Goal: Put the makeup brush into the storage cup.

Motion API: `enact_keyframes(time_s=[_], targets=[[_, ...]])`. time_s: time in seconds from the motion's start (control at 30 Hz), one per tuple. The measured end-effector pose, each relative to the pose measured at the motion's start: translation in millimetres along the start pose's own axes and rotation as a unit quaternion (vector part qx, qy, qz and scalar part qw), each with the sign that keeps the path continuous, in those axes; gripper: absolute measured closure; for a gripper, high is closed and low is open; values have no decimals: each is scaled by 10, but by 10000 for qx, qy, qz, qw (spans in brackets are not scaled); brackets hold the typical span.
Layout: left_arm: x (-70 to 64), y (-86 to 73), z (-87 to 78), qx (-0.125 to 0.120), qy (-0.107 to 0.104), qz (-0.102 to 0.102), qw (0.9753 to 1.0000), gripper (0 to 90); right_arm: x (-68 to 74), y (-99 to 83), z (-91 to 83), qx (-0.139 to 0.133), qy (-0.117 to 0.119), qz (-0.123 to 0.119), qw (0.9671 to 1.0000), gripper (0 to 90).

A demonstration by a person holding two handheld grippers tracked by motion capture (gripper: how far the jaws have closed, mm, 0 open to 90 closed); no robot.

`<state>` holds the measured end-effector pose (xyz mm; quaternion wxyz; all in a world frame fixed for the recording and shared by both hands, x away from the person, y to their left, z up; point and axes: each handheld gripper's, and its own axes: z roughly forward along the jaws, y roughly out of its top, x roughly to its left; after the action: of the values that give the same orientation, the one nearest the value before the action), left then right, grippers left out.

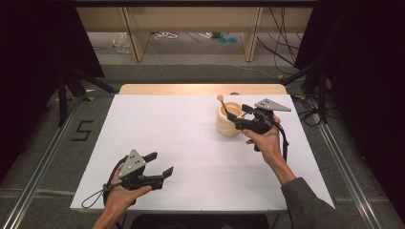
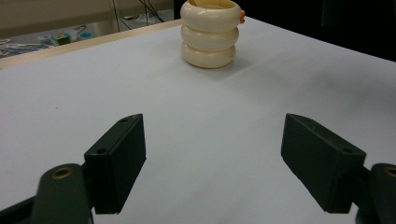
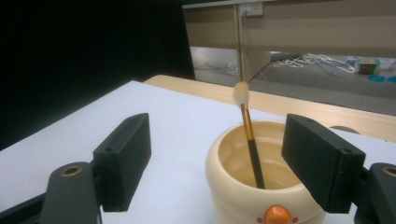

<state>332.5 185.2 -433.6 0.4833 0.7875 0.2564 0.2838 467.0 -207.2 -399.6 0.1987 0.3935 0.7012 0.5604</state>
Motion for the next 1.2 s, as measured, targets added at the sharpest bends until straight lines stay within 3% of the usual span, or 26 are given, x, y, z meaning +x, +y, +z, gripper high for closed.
enact_keyframes(time_s=[0.17, 0.2, 0.23, 0.27, 0.3, 0.6, 0.8, 0.83, 0.87, 0.97, 1.07, 1.1, 1.17, 1.2], targets=[[-4, 0, 2, -14, -4, 0, 10000, 219, 39, -33, -51, 67, 31, -23, 10000, 242], [-61, -13, 6, 12, -139, -377, 9992, 220, 36, -45, -57, 62, 40, -5, 10000, 241], [-138, -24, 6, 23, -131, -913, 9957, 219, 28, -58, -57, 33, 37, -32, 10000, 241], [-128, -24, 9, 13, -145, -849, 9963, 220, 30, -66, -69, 103, 30, 28, 9999, 241], [-5, -1, 6, -5, -5, -9, 10000, 220, 24, -71, -77, 100, 34, 28, 9999, 239], [3, 1, 1, -20, 11, 3, 10000, 219, 79, -96, -138, 49, 132, 80, 9999, 229], [2, 5, 7, -99, -25, 29, 9999, 218, 117, -130, -184, 90, 89, -23, 9999, 216], [-56, -2, -3, -29, -131, -349, 9993, 218, 127, -135, -196, 112, 128, 21, 9999, 212], [-118, -11, -2, -61, -149, -796, 9967, 217, 127, -142, -198, 70, 103, -22, 9999, 208], [-115, -11, -7, -74, -143, -840, 9963, 216, 146, -147, -214, 30, 134, -29, 9999, 190], [-113, -9, -3, -76, -158, -777, 9968, 214, 172, -147, -247, 78, 92, -57, 9999, 178], [-9, 15, -5, -91, -11, -30, 10000, 213, 179, -156, -248, 3, 121, -54, 9999, 177], [-9, 16, -4, -96, -15, -30, 9999, 210, 196, -175, -261, 56, 145, -19, 9999, 172], [-133, -8, 1, -95, -181, -917, 9956, 207, 194, -183, -267, 70, 92, -78, 9999, 172]])
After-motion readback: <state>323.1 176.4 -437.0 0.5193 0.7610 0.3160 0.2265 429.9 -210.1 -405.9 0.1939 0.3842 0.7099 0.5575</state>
